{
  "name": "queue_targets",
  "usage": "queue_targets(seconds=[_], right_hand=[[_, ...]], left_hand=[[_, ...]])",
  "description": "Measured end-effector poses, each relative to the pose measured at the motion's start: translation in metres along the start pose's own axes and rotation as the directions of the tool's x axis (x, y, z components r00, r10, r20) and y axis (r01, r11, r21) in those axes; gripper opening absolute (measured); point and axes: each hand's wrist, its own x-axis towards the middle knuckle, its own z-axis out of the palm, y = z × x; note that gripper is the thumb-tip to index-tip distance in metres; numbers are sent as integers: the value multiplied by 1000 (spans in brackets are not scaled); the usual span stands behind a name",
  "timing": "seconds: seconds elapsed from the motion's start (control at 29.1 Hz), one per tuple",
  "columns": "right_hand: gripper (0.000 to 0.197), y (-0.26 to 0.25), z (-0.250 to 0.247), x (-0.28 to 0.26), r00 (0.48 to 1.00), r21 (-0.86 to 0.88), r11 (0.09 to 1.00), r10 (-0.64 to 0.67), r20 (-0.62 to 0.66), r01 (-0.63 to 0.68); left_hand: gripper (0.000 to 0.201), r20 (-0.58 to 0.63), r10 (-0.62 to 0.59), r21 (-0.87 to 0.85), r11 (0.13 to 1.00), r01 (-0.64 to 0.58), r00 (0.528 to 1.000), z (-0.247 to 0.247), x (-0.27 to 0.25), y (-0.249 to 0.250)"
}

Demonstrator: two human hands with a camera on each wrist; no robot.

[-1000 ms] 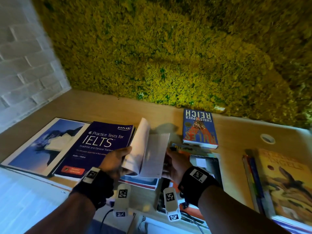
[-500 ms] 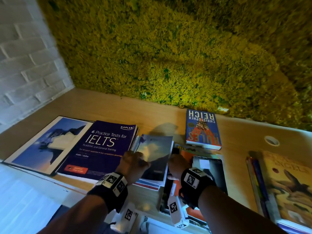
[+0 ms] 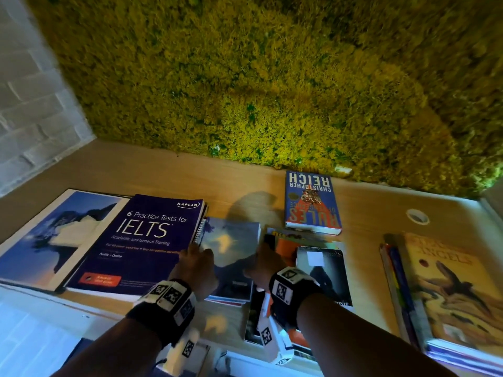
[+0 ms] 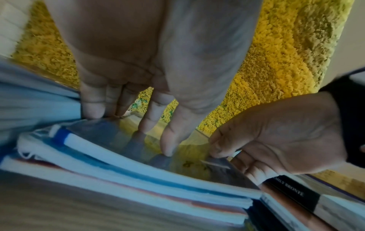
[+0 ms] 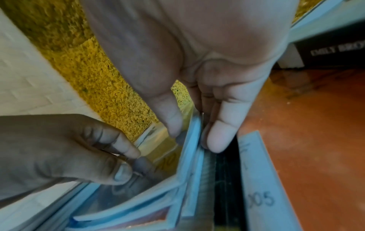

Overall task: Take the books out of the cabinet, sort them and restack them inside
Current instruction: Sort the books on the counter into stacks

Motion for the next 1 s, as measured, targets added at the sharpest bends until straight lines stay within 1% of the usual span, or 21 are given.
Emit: queue_targets(seconds=[0.07, 0.14, 0.21, 0.27, 0.31, 0.38, 0.45, 0.55, 0.58, 0.65, 0.69, 0.72, 0.76, 0.82, 0.89, 0.93, 0.96, 1.0], right_hand=[[57, 0, 1, 0, 1000, 11, 1000, 0, 15, -1], [53, 2, -2, 1, 1000, 28, 1000, 3, 28, -4], [43, 2, -7, 2, 999, 45, 999, -9, 51, 6], [27, 4, -10, 3, 998, 56, 998, -19, 60, 15], [26, 5, -10, 3, 998, 44, 999, -23, 57, 20], [41, 6, -8, 4, 1000, 41, 999, -16, 20, 15], [48, 5, -4, 5, 1000, 49, 999, 10, 9, -10], [41, 1, 5, 6, 996, 136, 989, 56, 76, -66], [41, 0, 5, 5, 995, 150, 987, 49, 82, -61], [47, 1, 3, 5, 999, 69, 997, 16, 49, -19], [44, 2, 0, 4, 999, 37, 999, 3, 53, -5], [36, 3, -4, 1, 997, 34, 999, -10, 73, 7], [28, 5, -6, 2, 995, 56, 998, -25, 94, 19], [20, 11, -17, 0, 994, 156, 987, -41, 106, 24], [14, 22, -35, -1, 996, 334, 942, -11, 87, -19], [12, 29, -47, -2, 997, 418, 908, 10, 72, -40], [10, 37, -61, -2, 998, 462, 885, 33, 45, -50], [12, 44, -78, -3, 999, 471, 881, 48, 6, -46]], left_hand=[[42, 35, 1, -36, 999, 1, 999, -1, 1, 1], [41, 45, 0, -97, 995, 4, 999, -5, 3, 0], [34, 30, 17, -128, 992, -13, 999, -8, 9, -2], [37, 46, 45, -133, 990, -39, 998, -7, 13, -6], [39, 55, 61, -134, 990, -53, 997, -7, 12, -6], [49, 69, 74, -120, 991, -65, 995, -3, 8, -6], [58, 74, 56, -123, 991, -47, 996, 2, 4, -8], [58, 41, 52, -126, 991, -47, 998, 6, 1, -9], [57, 37, 56, -114, 992, -51, 998, 5, -1, -7], [54, 36, 49, -73, 996, -47, 998, 3, -3, -2], [53, 42, 46, -53, 998, -44, 998, 1, -4, 1], [52, 47, 47, -30, 999, -46, 998, -1, -5, 5], [54, 34, 58, -9, 998, -58, 998, -4, -6, 9], [63, 30, 73, 48, 996, -74, 997, -12, -8, 21], [71, 23, 134, 48, 990, -135, 991, -16, -7, 39], [74, 22, 171, 9, 985, -172, 985, -19, -6, 52], [78, 43, 207, -45, 978, -205, 977, -24, -3, 66], [84, 56, 242, -131, 964, -233, 969, -29, 2, 80]])
